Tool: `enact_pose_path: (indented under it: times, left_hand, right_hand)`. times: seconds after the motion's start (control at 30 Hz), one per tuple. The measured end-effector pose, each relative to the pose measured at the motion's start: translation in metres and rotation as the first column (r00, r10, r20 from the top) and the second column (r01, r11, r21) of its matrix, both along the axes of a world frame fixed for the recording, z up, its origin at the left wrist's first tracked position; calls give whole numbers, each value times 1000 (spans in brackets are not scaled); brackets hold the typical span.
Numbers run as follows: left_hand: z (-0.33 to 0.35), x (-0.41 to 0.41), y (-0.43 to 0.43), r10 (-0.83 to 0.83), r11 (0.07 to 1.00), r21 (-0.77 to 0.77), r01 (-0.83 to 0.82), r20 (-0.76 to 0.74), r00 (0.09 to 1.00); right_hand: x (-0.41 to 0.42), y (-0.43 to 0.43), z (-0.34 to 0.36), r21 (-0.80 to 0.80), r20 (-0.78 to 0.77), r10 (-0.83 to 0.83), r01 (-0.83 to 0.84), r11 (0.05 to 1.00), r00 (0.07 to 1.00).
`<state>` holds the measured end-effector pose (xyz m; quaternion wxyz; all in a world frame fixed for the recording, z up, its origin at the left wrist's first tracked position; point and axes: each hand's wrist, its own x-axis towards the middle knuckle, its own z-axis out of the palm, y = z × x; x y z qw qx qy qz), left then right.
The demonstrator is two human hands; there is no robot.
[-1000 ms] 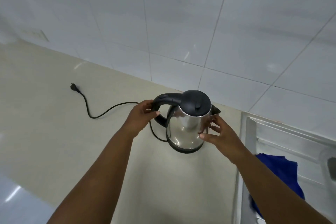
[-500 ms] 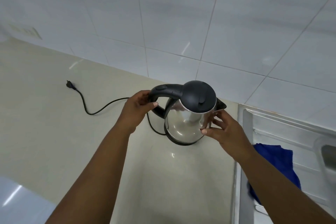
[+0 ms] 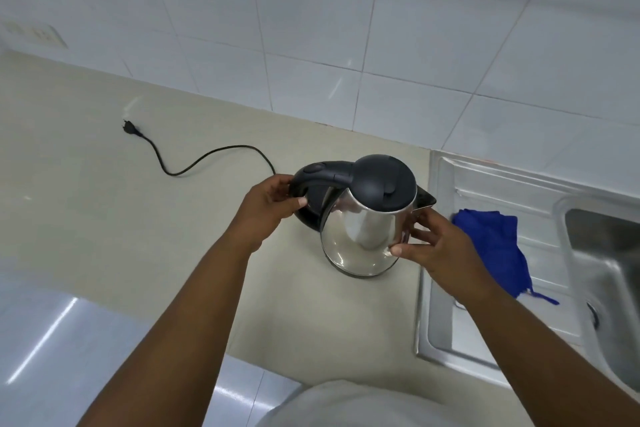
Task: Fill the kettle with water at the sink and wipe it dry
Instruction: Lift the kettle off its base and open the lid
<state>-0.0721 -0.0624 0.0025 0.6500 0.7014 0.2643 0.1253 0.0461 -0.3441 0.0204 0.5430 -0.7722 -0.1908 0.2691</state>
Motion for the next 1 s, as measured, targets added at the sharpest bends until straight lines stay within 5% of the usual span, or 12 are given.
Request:
enact_pose_path:
  times: [0.67, 1.0]
  left_hand:
    - [-21, -21, -32, -95, 995, -11, 94, -87, 992]
    - [-3, -26, -30, -129, 965, 196, 176, -235, 963]
  right_hand:
    - [-47, -31, -22, -10, -106, -111, 110, 994, 988]
    - [-48, -34, -30, -21, -84, -107, 105, 994, 991]
